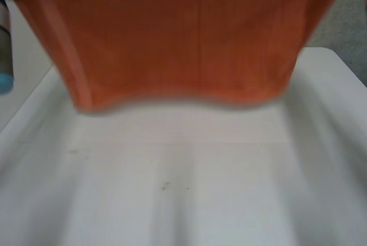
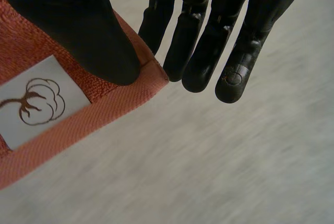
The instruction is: Fold the laundry
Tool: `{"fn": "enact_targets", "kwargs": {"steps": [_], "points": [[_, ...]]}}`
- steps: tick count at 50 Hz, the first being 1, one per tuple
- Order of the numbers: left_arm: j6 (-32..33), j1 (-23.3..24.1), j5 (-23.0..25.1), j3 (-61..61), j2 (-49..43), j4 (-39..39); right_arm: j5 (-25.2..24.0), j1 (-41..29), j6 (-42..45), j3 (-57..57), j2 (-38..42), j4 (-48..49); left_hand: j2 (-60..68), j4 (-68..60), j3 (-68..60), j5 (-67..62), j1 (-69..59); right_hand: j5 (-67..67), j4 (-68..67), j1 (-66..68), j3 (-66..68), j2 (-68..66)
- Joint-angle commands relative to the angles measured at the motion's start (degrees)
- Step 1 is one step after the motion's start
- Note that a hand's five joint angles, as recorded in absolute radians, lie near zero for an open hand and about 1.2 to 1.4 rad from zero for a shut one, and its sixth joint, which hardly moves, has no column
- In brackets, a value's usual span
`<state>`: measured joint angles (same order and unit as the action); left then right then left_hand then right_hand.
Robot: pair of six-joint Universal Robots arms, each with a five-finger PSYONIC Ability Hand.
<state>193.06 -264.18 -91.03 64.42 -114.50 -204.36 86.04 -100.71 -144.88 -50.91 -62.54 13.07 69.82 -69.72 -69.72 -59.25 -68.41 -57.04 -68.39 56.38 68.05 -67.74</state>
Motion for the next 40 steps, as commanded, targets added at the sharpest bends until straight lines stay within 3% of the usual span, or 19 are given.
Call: {"fn": "enact_targets", "kwargs": {"steps": [1, 14, 20, 31, 37, 39, 40], "points": [[-0.2, 1.4, -3.1, 4.5, 6.1, -13.6, -0.2, 0.7, -7.4, -9.0, -8.3, 9.5, 10.2, -10.3, -10.3, -10.7, -11.6, -13.0, -11.6, 23.6, 12.0, -12.3], [-1.5, 1.1, -2.5, 23.6, 2.3, -8.6, -9.7, 1.0, -7.1, -26.9, -6.0, 4.7, 10.2, -10.3, -10.3, -10.7, -11.6, -13.0, -11.6, 23.6, 12.0, -12.3], [-1.5, 1.8, -2.4, 29.0, -1.2, -8.7, -10.7, 1.0, -4.5, -34.0, 0.0, 4.8, 10.2, -10.3, -10.3, -10.7, -11.6, -13.0, -11.6, 23.6, 12.0, -12.3], [-1.1, 2.0, -2.6, 37.4, -1.2, -5.8, -10.3, 3.9, -0.2, -41.4, -0.6, 3.3, 10.2, -10.3, -10.3, -10.7, -11.6, -13.0, -11.6, 23.6, 12.0, -12.3], [-1.2, -0.4, -2.7, 42.3, 7.3, 4.0, -10.1, 7.1, 2.7, -42.2, -6.2, -8.7, 10.2, -10.3, -10.3, -10.7, -11.6, -13.0, -11.6, 23.6, 12.0, -12.3], [-1.1, -1.7, -2.7, 43.2, 9.7, 7.7, -10.0, 10.7, 5.7, -42.0, -10.6, -19.2, 10.2, -10.3, -10.3, -10.7, -11.6, -13.0, -11.6, 23.6, 12.0, -12.3], [-1.1, -2.7, -2.6, 43.9, 12.4, 11.8, -10.0, 10.7, 5.7, -42.0, -10.7, -19.2, 10.2, -10.3, -10.3, -10.7, -11.6, -13.0, -11.6, 23.6, 12.0, -12.3]]}}
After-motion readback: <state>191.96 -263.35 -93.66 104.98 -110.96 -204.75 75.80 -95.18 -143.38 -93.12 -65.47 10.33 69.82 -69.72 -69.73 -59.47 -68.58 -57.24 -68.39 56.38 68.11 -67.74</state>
